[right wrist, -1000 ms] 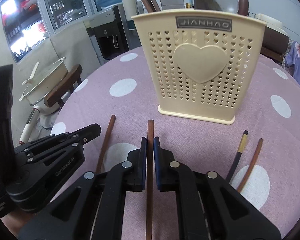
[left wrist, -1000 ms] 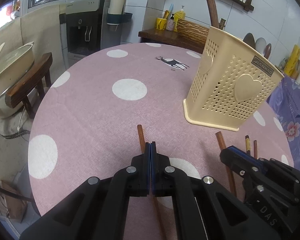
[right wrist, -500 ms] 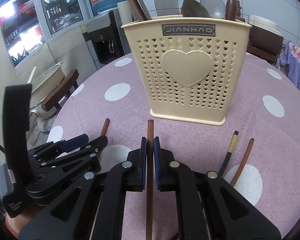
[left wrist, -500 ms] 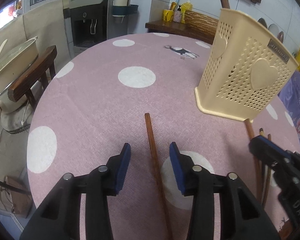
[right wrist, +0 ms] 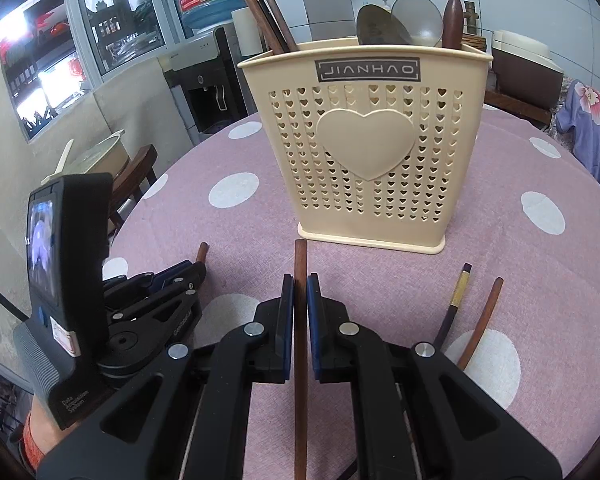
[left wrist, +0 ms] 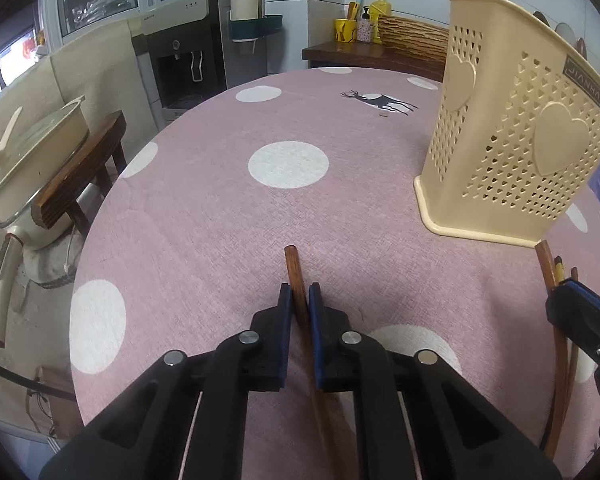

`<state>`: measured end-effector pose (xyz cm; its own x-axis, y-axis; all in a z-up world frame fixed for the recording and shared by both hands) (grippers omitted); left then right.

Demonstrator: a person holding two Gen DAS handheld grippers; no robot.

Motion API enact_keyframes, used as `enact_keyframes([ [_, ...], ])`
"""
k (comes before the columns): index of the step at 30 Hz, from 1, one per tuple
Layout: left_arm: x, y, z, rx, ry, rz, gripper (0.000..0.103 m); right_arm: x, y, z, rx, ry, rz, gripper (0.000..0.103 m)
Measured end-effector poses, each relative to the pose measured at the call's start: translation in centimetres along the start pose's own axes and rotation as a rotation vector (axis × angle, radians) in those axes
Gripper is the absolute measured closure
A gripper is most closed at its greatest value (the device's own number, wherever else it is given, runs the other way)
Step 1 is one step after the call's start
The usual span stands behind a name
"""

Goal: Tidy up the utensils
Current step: 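Lift both brown chopsticks and lower them into the holder with both grippers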

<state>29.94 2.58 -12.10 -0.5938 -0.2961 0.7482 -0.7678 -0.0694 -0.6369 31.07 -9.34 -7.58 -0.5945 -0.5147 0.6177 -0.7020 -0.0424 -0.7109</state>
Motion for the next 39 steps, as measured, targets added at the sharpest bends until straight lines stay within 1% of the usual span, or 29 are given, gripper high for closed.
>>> enact_keyframes([
  [4,-0.1,-0.1,0.1,0.000,0.004,-0.001,0.095,0.0,0.0,-0.2,0.001,0.002,0.001,0.095],
  [8,-0.1,-0.3,0.1,0.016,0.041,-0.014,0.095,0.3,0.0,-0.2,0.000,0.000,0.007,0.095],
  [12,1.2,-0.7,0.2,0.031,0.080,0.009,0.095,1.0,-0.1,0.0,-0.002,-0.013,0.025,0.095],
  [15,3.5,-1.5,0.1,0.045,0.132,0.050,0.095,2.1,-0.3,0.1,-0.004,-0.030,0.045,0.095],
  [17,5.4,-2.2,0.0,0.064,0.193,0.084,0.095,3.1,-0.6,0.0,-0.005,-0.046,0.066,0.095],
  [19,7.8,-3.0,-0.3,0.075,0.226,0.138,0.095,4.5,-1.0,0.0,-0.003,-0.060,0.095,0.095],
  [22,10.8,-4.0,-0.8,0.093,0.279,0.205,0.095,7.4,-1.7,-0.1,0.014,-0.066,0.168,0.095],
  [24,12.9,-4.8,-1.3,0.098,0.300,0.261,0.095,9.8,-2.2,0.3,0.039,-0.043,0.226,0.095],
  [26,14.5,-5.3,-1.7,0.105,0.316,0.299,0.095,12.1,-2.8,1.2,0.026,-0.027,0.273,0.095],
  [28,15.8,-5.9,-2.3,0.123,0.339,0.328,0.095,14.2,-3.3,2.0,0.014,-0.023,0.309,0.095],
  [32,17.2,-7.0,-3.1,0.145,0.367,0.365,0.095,17.6,-3.8,3.0,0.012,0.017,0.378,0.095],
  [35,17.9,-7.4,-3.0,0.146,0.374,0.384,0.095,18.7,-4.2,3.2,0.021,0.033,0.397,0.095],
  [39,17.9,-7.6,-2.5,0.134,0.369,0.390,0.095,18.9,-4.4,3.3,0.021,0.038,0.403,0.095],
])
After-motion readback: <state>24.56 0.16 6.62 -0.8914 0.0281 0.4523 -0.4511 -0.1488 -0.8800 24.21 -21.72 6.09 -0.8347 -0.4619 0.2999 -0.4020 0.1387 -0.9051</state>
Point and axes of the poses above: each gripper's, at about its wrist camera, not at the fingertips, and x roughly against the way its jaws point, z to its right, y to its underside, the point moved 6 cm from there along -x, roughly the way its jaws point, and after that the axes turned 11 degrees about -y, right-handed, at the moved point
